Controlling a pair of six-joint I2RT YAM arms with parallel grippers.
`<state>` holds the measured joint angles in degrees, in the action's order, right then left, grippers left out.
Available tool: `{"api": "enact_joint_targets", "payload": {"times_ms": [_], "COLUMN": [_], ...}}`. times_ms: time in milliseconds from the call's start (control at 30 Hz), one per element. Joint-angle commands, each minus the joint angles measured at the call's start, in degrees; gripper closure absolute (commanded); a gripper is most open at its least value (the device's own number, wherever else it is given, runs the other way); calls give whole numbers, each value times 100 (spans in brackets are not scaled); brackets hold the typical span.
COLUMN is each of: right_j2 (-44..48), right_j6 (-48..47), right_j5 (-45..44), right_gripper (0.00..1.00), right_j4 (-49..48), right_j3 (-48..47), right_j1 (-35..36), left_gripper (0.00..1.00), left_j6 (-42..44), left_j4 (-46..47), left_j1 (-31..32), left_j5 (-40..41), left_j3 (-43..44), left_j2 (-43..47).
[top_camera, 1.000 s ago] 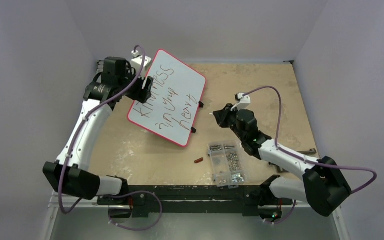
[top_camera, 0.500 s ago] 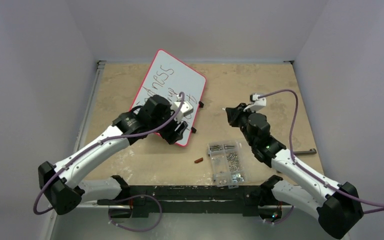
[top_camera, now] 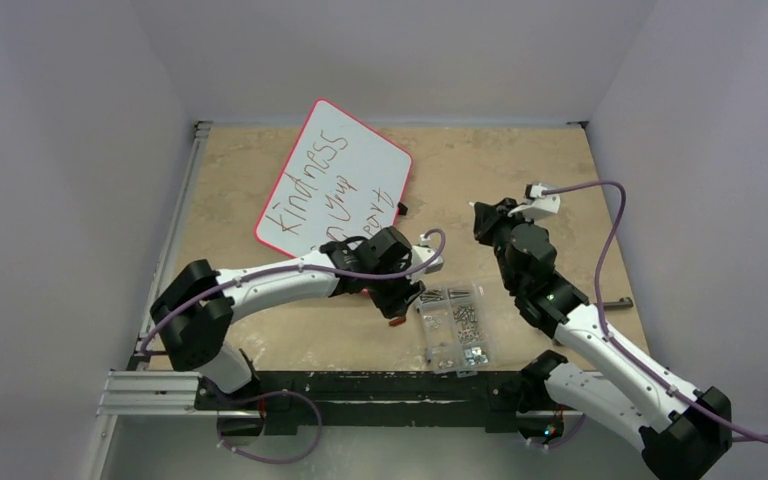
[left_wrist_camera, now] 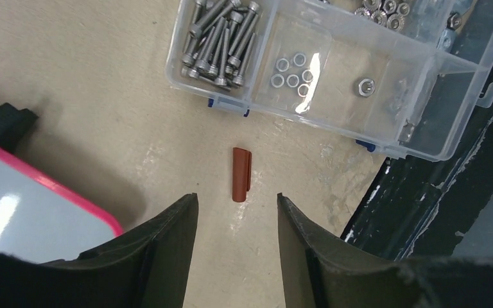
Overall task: Write a sentence on the whiteboard
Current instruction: Close the whiteboard marker at the center of the board.
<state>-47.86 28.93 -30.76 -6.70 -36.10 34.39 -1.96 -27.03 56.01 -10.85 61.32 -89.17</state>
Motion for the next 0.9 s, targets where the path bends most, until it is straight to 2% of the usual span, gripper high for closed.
{"api": "enact_joint_targets", "payload": {"times_ms": [0,267,867], "right_j2": [109,45,-91], "right_j6": [-8,-28,-27], "right_j5": [-270,-245,-36], "right_gripper": [100,100,100], "right_j4": [57,25,-85], "right_j3": [-267,-302,-295], "right_j1": [-2,-5,-7], "left_gripper": [54,58,65], "left_j6": [-102,-89,-145], "left_j4": [404,508,880], "left_j1": [138,320,339], "left_j5": [-263,-406,210], "left_j3": [201,170,-146], "left_j2": [-280,-767,-1206]}}
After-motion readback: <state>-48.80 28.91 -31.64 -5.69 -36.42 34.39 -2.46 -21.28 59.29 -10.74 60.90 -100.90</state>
